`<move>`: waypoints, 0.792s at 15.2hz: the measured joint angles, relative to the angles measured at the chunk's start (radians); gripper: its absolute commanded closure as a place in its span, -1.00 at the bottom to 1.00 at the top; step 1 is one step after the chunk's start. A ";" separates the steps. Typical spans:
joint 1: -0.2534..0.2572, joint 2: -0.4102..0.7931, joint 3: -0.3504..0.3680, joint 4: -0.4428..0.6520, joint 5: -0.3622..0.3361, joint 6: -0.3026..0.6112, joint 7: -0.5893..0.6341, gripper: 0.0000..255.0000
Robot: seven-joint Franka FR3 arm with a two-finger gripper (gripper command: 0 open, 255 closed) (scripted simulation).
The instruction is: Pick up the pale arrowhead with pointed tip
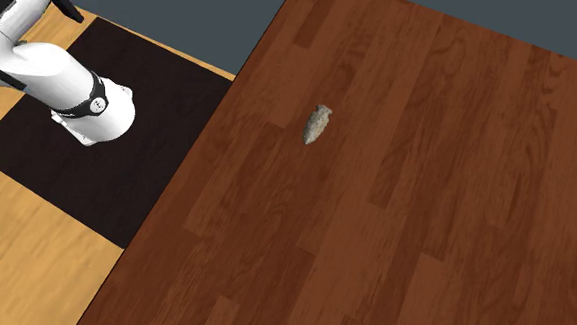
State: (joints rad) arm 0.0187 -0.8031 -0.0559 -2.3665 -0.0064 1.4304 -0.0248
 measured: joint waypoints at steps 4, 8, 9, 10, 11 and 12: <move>-0.014 0.000 0.060 -0.037 0.046 0.045 0.117 -1.00; -0.041 0.010 0.166 -0.103 0.122 0.141 0.332 -1.00; -0.045 0.022 0.199 -0.113 0.145 0.168 0.390 -1.00; -0.051 0.035 0.230 -0.126 0.165 0.200 0.448 -1.00; -0.059 0.058 0.261 -0.127 0.183 0.231 0.505 -1.00; -0.066 0.079 0.290 -0.132 0.200 0.262 0.560 -1.00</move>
State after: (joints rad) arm -0.0475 -0.7244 0.2345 -2.4982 0.1932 1.6925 0.5355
